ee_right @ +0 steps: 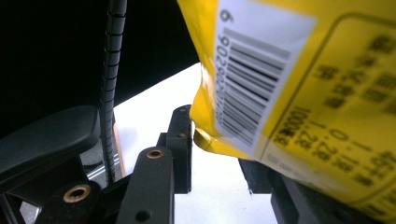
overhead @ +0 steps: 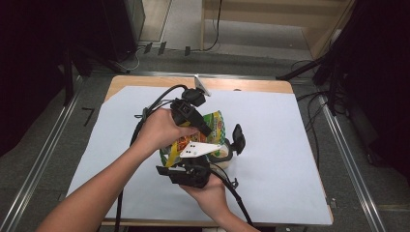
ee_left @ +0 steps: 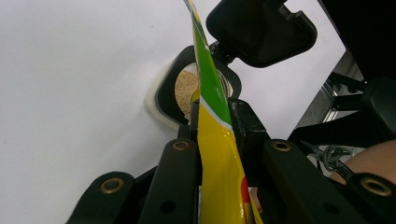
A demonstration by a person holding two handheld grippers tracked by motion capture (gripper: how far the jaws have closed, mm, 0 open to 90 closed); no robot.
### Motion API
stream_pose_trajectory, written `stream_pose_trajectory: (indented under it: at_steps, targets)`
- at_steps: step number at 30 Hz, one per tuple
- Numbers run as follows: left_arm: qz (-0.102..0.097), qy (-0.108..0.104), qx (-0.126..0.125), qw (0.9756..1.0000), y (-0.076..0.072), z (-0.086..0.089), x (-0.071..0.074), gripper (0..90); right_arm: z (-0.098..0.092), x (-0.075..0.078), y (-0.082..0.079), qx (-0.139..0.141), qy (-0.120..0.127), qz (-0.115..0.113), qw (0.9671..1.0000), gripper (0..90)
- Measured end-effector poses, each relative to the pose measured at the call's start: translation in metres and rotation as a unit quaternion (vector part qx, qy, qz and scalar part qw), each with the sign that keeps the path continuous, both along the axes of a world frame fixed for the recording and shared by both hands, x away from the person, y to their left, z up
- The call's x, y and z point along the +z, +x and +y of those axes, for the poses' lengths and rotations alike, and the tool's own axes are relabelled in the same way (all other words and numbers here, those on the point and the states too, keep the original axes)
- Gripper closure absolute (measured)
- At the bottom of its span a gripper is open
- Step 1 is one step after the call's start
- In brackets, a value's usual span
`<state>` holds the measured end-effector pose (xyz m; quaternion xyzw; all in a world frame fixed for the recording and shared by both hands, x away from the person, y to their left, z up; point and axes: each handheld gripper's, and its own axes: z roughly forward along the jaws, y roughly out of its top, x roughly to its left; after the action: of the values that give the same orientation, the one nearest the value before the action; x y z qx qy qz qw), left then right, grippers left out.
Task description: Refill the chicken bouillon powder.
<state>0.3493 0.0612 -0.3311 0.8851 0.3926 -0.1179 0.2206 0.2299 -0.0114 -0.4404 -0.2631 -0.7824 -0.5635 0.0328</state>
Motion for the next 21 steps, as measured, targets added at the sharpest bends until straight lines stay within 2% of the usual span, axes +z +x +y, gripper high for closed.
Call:
stream_pose_trajectory:
  at_steps: [11, 21]
  targets:
    - [-0.009, 0.003, -0.001, 1.0000, -0.0040, -0.0023, 0.0018, 80.8, 0.0002, -0.0009, 0.0005, -0.001, -0.001, 0.001, 1.0000, 71.4]
    - [-0.008, 0.005, 0.000, 1.0000, -0.0039, -0.0017, 0.0023, 81.2, 0.0007, -0.0006, 0.0002, 0.001, 0.000, 0.001, 1.0000, 70.8]
